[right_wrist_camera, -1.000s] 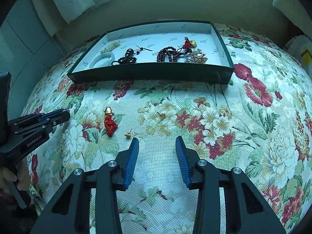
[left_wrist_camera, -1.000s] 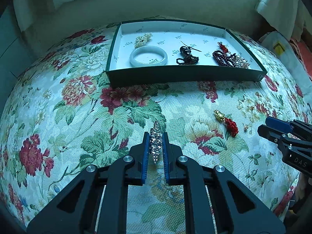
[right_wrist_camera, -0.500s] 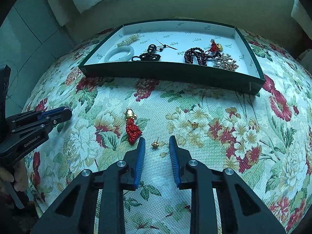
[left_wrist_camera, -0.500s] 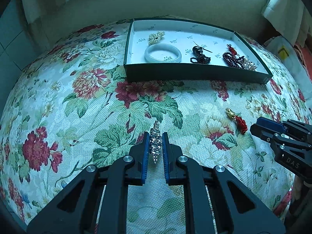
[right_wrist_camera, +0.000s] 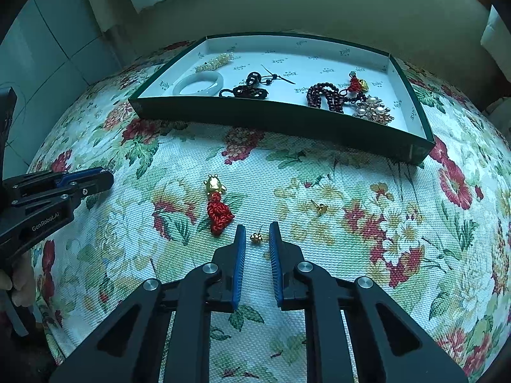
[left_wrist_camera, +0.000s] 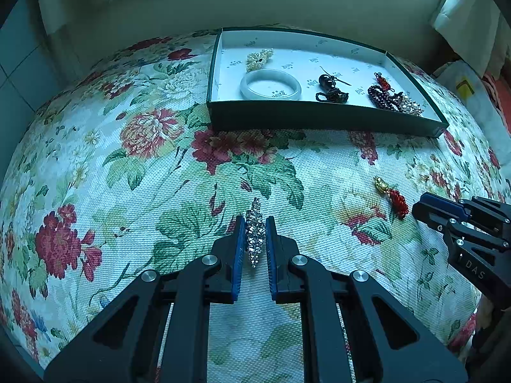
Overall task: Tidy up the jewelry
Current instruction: 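Close the right gripper on the small gold stud earring while the left gripper lifts the clip, then carry the rhinestone clip and earring into the tray and open both grippers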
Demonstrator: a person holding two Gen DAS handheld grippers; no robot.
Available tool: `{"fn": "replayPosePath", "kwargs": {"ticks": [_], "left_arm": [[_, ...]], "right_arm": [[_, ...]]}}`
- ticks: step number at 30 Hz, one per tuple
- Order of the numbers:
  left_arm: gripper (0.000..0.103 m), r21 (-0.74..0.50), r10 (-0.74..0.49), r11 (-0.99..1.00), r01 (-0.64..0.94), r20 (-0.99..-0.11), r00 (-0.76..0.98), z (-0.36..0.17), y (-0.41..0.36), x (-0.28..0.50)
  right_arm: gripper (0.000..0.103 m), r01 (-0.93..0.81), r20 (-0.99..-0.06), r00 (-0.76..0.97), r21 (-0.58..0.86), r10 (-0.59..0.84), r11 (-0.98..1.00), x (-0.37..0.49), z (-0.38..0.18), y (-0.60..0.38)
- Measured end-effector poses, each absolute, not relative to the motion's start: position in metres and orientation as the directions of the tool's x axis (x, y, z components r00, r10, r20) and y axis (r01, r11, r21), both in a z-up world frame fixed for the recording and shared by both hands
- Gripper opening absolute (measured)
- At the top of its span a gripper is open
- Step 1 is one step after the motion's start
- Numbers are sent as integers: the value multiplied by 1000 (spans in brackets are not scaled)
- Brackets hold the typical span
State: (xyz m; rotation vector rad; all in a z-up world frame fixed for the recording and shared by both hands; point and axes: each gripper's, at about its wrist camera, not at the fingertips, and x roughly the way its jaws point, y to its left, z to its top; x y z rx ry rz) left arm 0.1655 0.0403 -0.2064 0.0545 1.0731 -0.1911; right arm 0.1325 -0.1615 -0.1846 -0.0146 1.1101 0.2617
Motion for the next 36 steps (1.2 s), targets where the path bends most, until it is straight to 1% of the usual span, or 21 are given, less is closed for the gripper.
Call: {"fn": "replayPosePath", "kwargs": {"ticks": [1,3,17,29,36], "left_arm": [[12,-48,-129,982,181,-877,463,-207,40,165],[12,-49,-129,982,182,-877,463,-206,40,166],[12,-56,-141,980,189,-869,474,-202,38,164],[12,-71,-179,972,225,-843,507,-182,17,181],[12,-63,-197,965,256,-818,541,-167,0,201]], "right_arm": [[10,-216,-886,418,118,201,969,132,-184,-162],[8,-216,-885,419,123,206,969,132,-184,-162],[8,-203,-881,426,127,205,971,132,-180,-167],[8,-160,-845,493,144,206,977,146,-156,-190],[8,-165,-824,528,138,206,977,166,-144,-193]]}}
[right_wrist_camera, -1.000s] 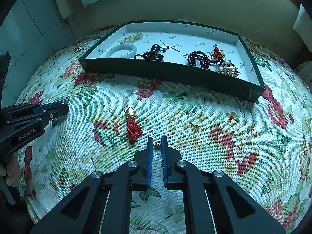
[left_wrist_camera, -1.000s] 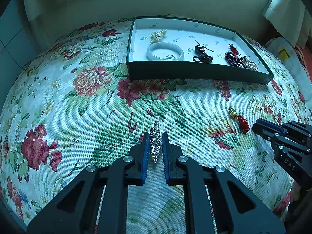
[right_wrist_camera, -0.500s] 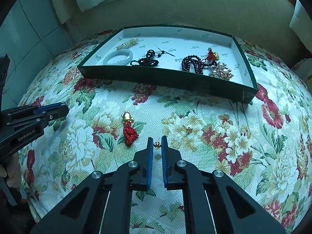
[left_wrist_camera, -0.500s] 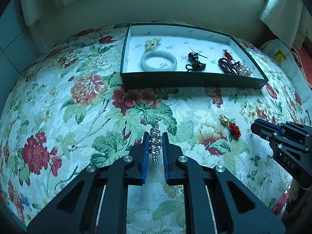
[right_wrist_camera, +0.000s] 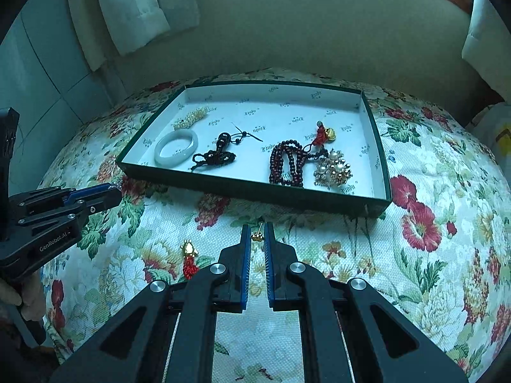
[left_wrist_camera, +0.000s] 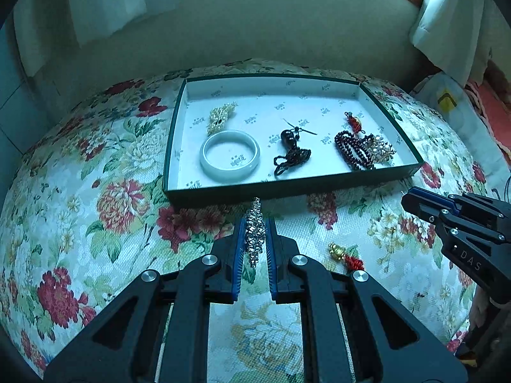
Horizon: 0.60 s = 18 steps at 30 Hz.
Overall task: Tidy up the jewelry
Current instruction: 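Carry the rhinestone clip and earring into the tray and open both grippers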
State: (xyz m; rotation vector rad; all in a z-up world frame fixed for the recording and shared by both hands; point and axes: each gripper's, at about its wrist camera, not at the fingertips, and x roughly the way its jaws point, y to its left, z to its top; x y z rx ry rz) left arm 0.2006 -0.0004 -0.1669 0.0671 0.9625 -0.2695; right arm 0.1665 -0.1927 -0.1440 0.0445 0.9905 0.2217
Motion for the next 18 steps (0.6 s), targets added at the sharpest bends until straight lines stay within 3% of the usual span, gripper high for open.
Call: {"fn": "replayPosePath", "kwargs": {"ticks": [18], "left_arm": [[12,3,-143,972,237,-791,595,-158,-32,303]], "right_arm": [[8,-168,-781,596,109,189,980,266,-133,-195]]}}
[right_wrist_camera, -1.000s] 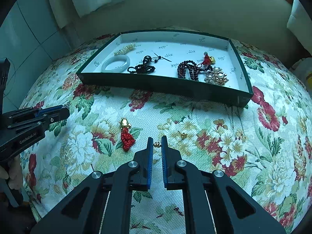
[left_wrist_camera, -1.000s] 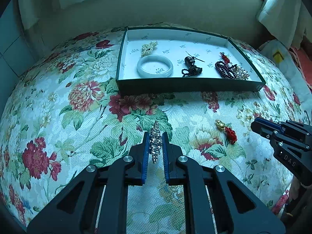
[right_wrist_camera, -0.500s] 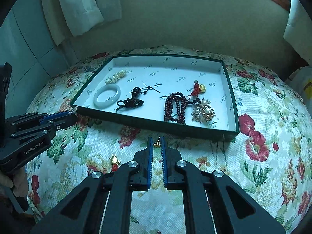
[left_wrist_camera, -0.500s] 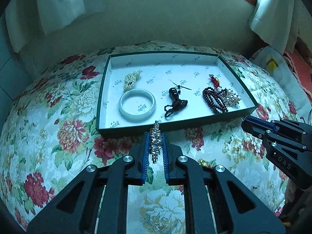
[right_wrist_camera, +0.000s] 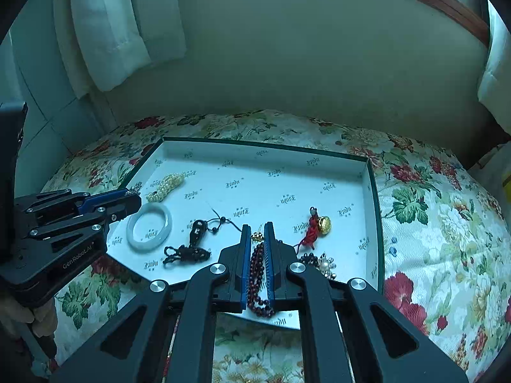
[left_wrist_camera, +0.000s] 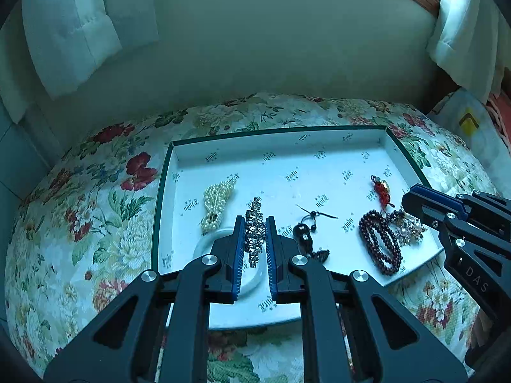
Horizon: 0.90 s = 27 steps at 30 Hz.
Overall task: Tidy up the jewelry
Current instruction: 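Carry the rhinestone clip and earring into the tray and open both grippers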
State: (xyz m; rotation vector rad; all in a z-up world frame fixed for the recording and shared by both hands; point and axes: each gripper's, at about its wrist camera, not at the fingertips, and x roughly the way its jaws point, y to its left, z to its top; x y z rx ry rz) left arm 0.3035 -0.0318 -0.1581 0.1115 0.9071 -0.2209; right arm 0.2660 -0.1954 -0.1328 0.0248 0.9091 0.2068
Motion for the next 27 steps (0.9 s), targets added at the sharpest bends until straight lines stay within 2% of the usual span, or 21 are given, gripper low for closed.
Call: {"fn": "replayPosePath", "kwargs": {"ticks": [11,27], "left_arm": [[12,30,-101,975,218,-819,565,-179,-46,352],[12,55,-59,979,198,-848,527,-204,-51,379]], "right_arm": [[8,-163,-809,562,95,171,982,307,-160,-189],[8,-149,-842,516,89,154,985,328,-190,-189]]}}
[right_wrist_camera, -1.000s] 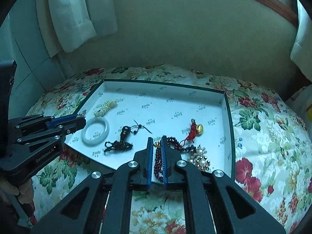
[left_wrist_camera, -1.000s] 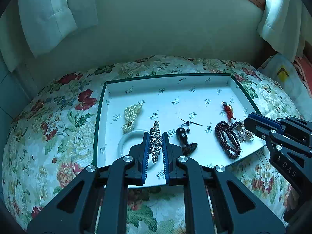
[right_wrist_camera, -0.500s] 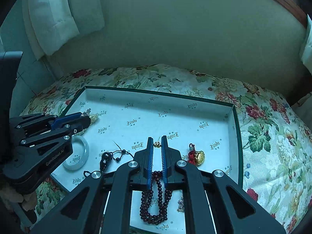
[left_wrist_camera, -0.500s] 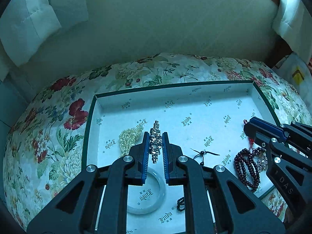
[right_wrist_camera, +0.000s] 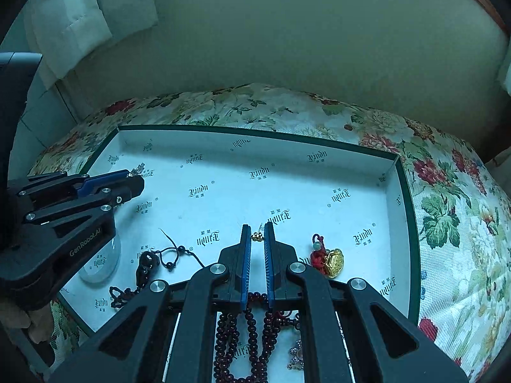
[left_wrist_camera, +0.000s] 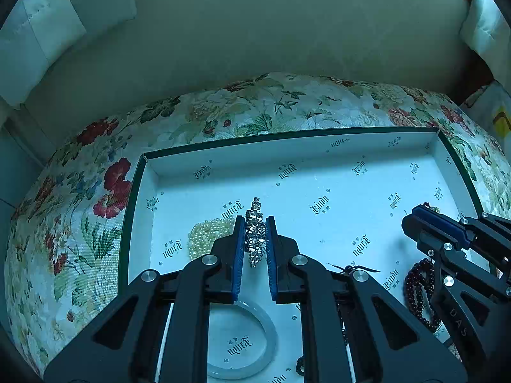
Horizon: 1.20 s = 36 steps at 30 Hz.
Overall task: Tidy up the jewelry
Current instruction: 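Carry the rhinestone clip and earring into the tray and open both grippers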
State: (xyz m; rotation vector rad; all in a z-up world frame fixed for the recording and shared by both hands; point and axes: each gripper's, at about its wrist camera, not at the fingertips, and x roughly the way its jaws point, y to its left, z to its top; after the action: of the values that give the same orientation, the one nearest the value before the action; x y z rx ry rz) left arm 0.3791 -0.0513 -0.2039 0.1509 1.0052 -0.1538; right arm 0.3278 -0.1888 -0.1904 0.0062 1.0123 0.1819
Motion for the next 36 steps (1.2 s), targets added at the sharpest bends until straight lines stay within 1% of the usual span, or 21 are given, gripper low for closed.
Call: {"fn": "replayPosePath", "kwargs": {"ticks": [26,32,33,35,36], "left_arm": [[13,53,-54,979,196,-861,506,-215,-47,388],[15,52,-56,979,198,-861,506,-215,-46,388],[15,53,-55,979,198,-862,504,-215,-46,388],[21,51,-56,979,196,-863,502,-215,-46,388],[26,50,-56,979,196,-862,503,-215,-46,387]], "right_arm": [[8,-151,-849,504,94,158,984,337,-193,-185],[8,-145,-851,500,102,162,984,338,-194,-187],[8,-145,-851,500,101,161,984,338,-194,-187],[9,-142,-852,498,104,162,984,338,-195,-188],[10,-140,-852,499,104,161,985,338,-195,-188]]}}
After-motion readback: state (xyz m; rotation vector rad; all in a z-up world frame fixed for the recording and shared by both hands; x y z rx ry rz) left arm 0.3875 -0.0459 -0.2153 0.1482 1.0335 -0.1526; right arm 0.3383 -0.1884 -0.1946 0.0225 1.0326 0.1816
